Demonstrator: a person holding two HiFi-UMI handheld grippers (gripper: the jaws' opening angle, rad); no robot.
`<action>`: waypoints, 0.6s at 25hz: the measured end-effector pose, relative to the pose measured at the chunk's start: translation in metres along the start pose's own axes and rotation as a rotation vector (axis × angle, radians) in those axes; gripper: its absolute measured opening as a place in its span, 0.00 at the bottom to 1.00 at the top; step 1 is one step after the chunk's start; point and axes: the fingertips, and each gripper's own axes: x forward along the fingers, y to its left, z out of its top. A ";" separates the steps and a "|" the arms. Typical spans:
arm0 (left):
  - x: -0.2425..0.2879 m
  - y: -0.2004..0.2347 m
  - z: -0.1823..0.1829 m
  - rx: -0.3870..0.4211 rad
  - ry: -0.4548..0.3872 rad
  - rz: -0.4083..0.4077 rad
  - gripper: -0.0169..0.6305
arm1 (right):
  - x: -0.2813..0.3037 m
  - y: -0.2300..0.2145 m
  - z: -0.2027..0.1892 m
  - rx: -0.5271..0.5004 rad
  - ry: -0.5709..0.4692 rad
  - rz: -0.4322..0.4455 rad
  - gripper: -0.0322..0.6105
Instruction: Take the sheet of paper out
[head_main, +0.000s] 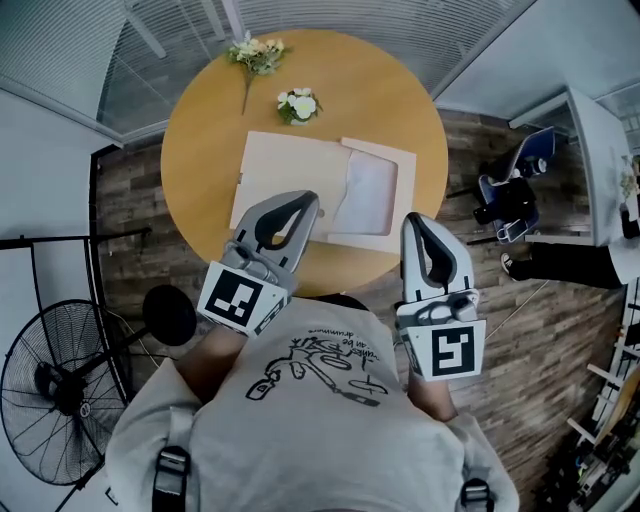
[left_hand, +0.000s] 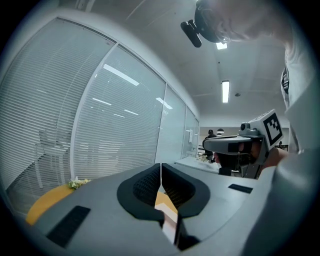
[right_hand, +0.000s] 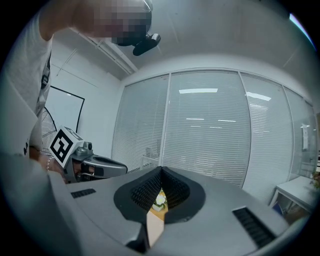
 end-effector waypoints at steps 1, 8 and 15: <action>0.003 -0.001 -0.002 -0.001 0.006 -0.001 0.06 | 0.000 -0.002 0.000 -0.001 0.000 0.001 0.06; 0.022 0.000 -0.031 -0.009 0.057 -0.026 0.07 | 0.001 -0.011 0.001 -0.005 -0.006 0.006 0.06; 0.041 0.003 -0.072 -0.039 0.135 -0.053 0.07 | 0.003 -0.017 0.000 -0.012 -0.007 0.009 0.06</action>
